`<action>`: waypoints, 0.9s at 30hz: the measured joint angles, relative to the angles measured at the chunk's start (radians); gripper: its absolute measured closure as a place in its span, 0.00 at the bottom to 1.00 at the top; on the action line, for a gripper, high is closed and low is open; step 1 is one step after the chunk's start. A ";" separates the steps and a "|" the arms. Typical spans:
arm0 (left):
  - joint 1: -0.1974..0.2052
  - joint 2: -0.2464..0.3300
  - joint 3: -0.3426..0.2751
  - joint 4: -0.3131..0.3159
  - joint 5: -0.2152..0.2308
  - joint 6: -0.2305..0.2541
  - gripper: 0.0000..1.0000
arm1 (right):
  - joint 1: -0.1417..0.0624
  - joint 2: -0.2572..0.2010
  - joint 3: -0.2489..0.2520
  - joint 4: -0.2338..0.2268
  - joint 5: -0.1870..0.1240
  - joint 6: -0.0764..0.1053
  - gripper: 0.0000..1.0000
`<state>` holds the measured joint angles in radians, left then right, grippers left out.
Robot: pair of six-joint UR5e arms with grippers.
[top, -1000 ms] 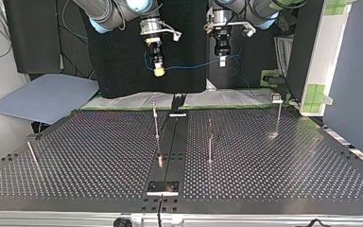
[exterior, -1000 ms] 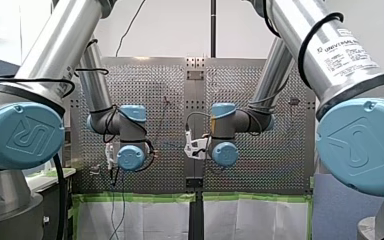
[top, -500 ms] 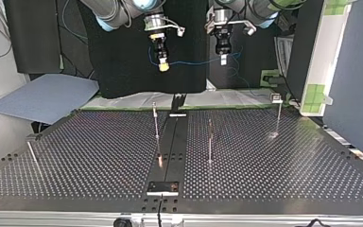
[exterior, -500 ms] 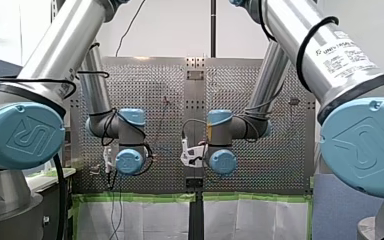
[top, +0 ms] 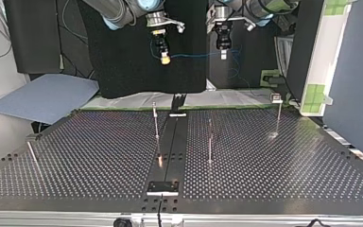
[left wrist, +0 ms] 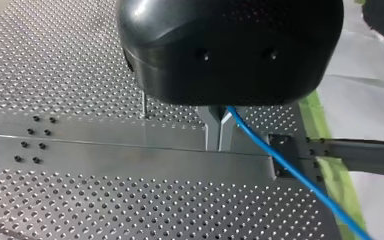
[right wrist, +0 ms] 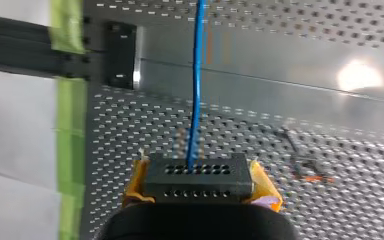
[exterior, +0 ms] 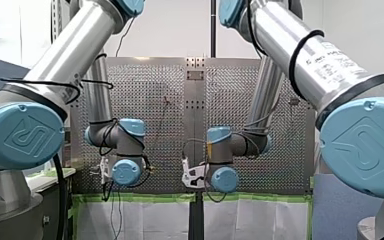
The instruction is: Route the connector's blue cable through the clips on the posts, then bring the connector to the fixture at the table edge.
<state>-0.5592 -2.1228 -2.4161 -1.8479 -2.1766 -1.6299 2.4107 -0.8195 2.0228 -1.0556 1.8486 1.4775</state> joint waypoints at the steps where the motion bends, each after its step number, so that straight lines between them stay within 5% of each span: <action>1: -0.009 0.007 -0.004 -0.009 -0.009 -0.004 1.00 | 0.000 0.011 0.000 0.000 0.000 0.000 1.00; 22: -0.039 0.129 -0.010 -0.050 -0.032 -0.011 1.00 | 0.000 0.039 0.000 0.000 0.000 0.000 1.00; 27: -0.041 0.149 -0.023 -0.070 -0.034 -0.015 1.00 | 0.019 0.020 -0.008 0.019 0.019 0.019 1.00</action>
<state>-0.6000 -1.9735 -2.4388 -1.9178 -2.2101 -1.6446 2.4300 -0.7994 2.0143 -1.0365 1.8681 1.4968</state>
